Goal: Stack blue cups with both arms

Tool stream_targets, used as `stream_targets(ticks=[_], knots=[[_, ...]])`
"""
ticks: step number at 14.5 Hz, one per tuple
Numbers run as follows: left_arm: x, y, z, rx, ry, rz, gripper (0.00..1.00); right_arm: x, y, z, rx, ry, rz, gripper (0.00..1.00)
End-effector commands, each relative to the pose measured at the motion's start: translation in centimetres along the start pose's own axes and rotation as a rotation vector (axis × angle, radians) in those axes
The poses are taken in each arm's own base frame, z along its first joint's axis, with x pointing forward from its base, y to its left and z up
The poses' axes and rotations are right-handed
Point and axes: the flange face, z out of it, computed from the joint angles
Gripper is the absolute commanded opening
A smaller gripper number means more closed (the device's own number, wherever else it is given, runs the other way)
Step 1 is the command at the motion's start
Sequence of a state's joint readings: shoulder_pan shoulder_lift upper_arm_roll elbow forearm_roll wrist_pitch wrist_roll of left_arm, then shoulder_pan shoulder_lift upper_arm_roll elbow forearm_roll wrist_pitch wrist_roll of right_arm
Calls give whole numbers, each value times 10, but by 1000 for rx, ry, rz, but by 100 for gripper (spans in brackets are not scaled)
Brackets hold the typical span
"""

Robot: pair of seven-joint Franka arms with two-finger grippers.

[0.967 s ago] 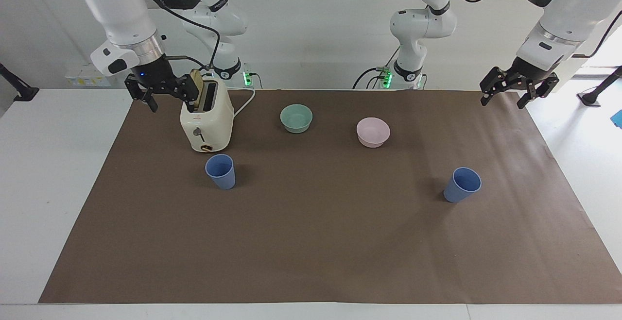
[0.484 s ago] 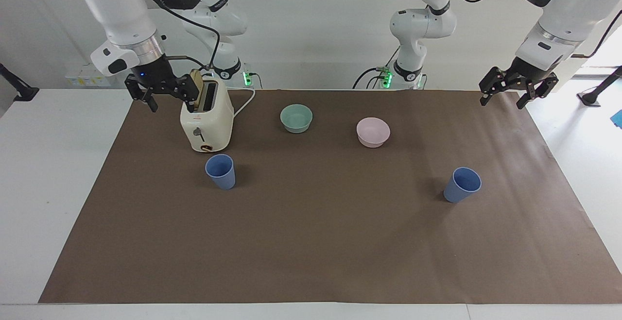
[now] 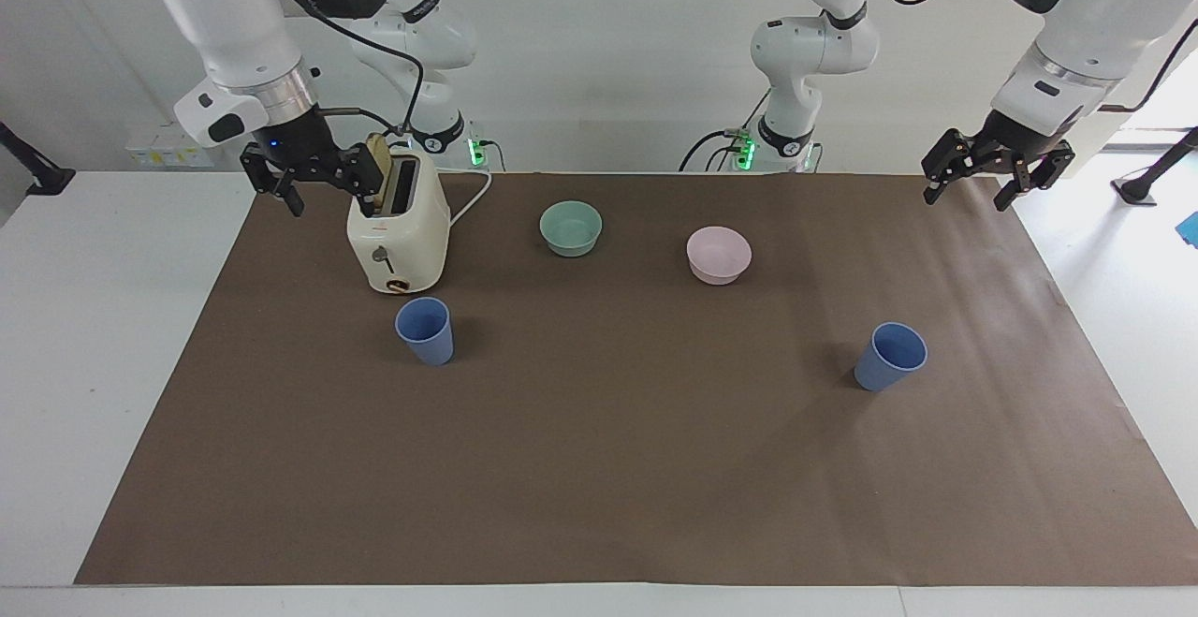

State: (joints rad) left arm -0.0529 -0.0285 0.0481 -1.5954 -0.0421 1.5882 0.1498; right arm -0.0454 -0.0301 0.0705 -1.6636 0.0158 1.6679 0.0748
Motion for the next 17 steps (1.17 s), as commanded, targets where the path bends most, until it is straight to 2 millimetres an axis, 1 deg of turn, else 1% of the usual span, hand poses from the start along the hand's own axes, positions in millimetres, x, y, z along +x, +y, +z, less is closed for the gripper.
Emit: stream_targets(ticks=[1, 4, 6, 17], knots=[[1, 2, -4, 10, 12, 7, 100, -3, 2, 1, 17, 7, 9, 100], [2, -3, -6, 13, 26, 1, 100, -3, 2, 1, 17, 7, 9, 100], [2, 1, -4, 12, 22, 8, 100, -3, 2, 1, 17, 7, 9, 100], [2, -6, -5, 14, 31, 1, 100, -3, 4, 1, 17, 7, 12, 100]])
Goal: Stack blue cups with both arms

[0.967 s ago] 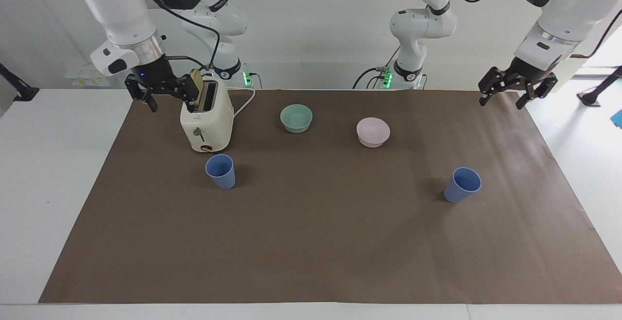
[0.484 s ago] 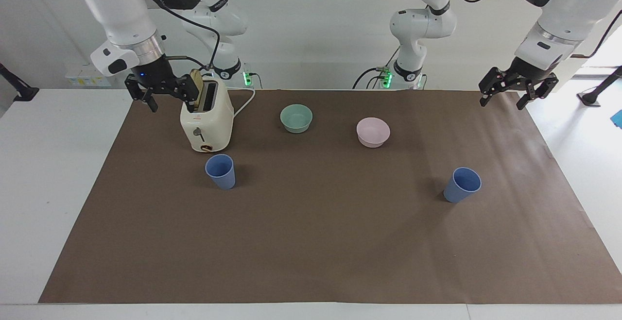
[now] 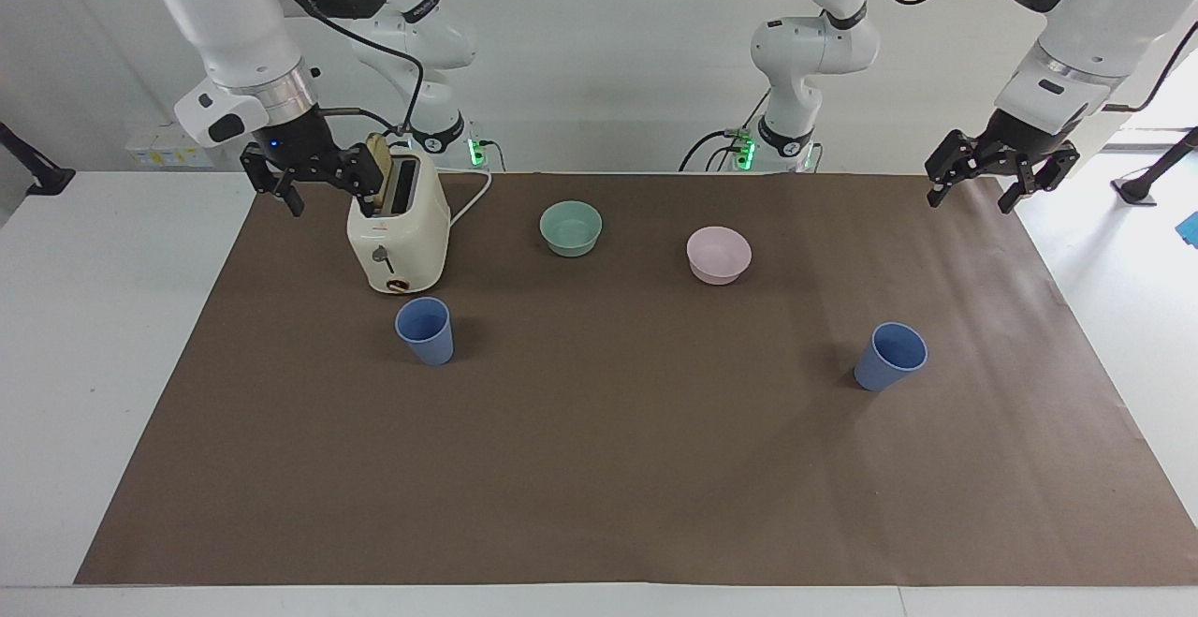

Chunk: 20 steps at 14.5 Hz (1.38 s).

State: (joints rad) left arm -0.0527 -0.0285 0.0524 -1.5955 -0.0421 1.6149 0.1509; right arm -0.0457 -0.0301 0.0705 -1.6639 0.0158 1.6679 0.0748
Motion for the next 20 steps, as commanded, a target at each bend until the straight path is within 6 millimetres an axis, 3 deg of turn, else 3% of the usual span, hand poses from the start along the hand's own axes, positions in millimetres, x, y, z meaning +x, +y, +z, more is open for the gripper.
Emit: stream_targets(ticks=[1, 11, 16, 20], knots=[[-1, -3, -3, 9, 2, 3, 100, -2, 3, 0, 17, 9, 10, 100], [2, -1, 0, 10, 10, 12, 100, -2, 3, 0, 17, 9, 12, 100], [10, -12, 38, 14, 18, 18, 100, -2, 3, 0, 17, 9, 12, 100], [9, -39, 71, 22, 43, 59, 100, -2, 3, 0, 17, 9, 10, 100]])
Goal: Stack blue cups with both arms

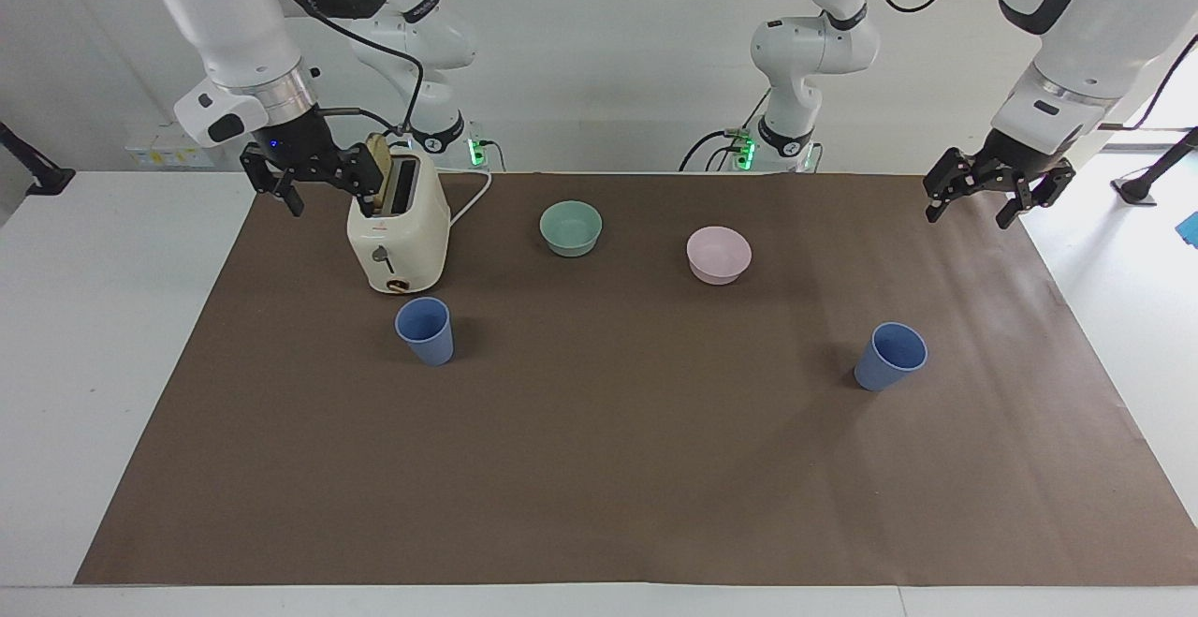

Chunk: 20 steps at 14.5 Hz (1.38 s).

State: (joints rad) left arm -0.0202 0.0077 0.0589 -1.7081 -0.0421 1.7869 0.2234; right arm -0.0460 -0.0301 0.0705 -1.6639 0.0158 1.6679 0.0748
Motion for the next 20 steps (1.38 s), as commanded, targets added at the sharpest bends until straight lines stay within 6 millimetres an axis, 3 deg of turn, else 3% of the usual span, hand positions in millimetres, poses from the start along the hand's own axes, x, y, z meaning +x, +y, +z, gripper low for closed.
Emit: stream_targets(ticks=[1, 6, 11, 17, 20], knots=[[-5, -15, 20, 14, 25, 31, 100, -2, 2, 0, 17, 9, 10, 100], [21, -24, 66, 28, 54, 19, 100, -2, 2, 0, 16, 11, 8, 100], [45, -21, 138, 23, 44, -9, 100, -2, 3, 0, 17, 11, 10, 100], [41, -15, 175, -10, 50, -33, 87, -2, 2, 0, 17, 12, 10, 100], [36, -14, 183, -12, 52, -36, 82, -2, 2, 0, 17, 12, 10, 100]])
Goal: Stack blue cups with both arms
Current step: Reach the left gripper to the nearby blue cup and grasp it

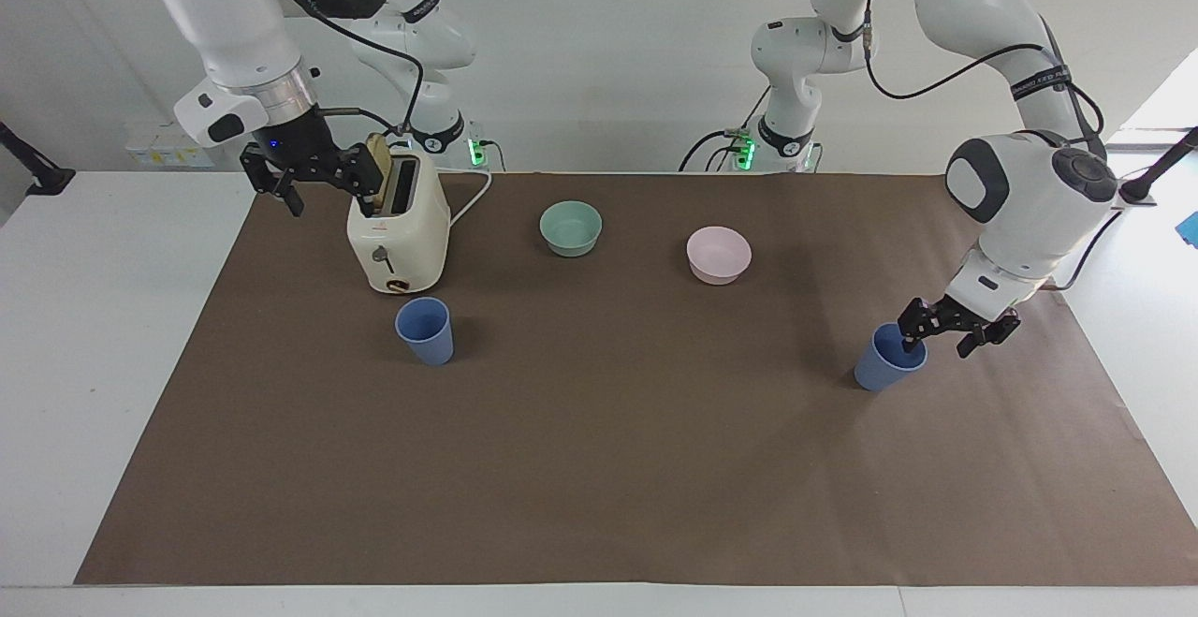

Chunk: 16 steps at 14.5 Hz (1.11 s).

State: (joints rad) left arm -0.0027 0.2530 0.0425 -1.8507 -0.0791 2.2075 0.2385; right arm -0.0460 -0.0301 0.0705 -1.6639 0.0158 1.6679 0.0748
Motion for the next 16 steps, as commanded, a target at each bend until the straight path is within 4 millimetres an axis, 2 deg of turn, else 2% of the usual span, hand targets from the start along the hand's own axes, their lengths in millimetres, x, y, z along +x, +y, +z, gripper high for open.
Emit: stream_targets(ticks=[1, 2, 4, 6, 7, 10, 11, 14, 16], knots=[[-9, 3, 4, -7, 12, -16, 79, -2, 2, 1, 17, 9, 8, 100], [-10, 2, 3, -7, 13, -17, 79, -2, 2, 1, 17, 9, 8, 100], [-14, 4, 23, -10, -13, -23, 76, -2, 3, 1, 17, 9, 11, 100], [-17, 4, 28, -10, -19, -41, 74, -2, 2, 1, 17, 9, 10, 100], [-17, 4, 28, -11, -20, -42, 69, -2, 3, 1, 17, 9, 11, 100], [-17, 6, 27, -12, -24, -59, 43, -2, 2, 1, 17, 9, 10, 100], [-16, 13, 28, -13, -26, -68, 36, -2, 2, 0, 16, 11, 10, 100], [-15, 16, 27, -14, -26, -84, 3, -2, 2, 0, 17, 11, 10, 100], [-14, 16, 25, -14, -26, -82, 0, -2, 2, 0, 17, 11, 10, 100]])
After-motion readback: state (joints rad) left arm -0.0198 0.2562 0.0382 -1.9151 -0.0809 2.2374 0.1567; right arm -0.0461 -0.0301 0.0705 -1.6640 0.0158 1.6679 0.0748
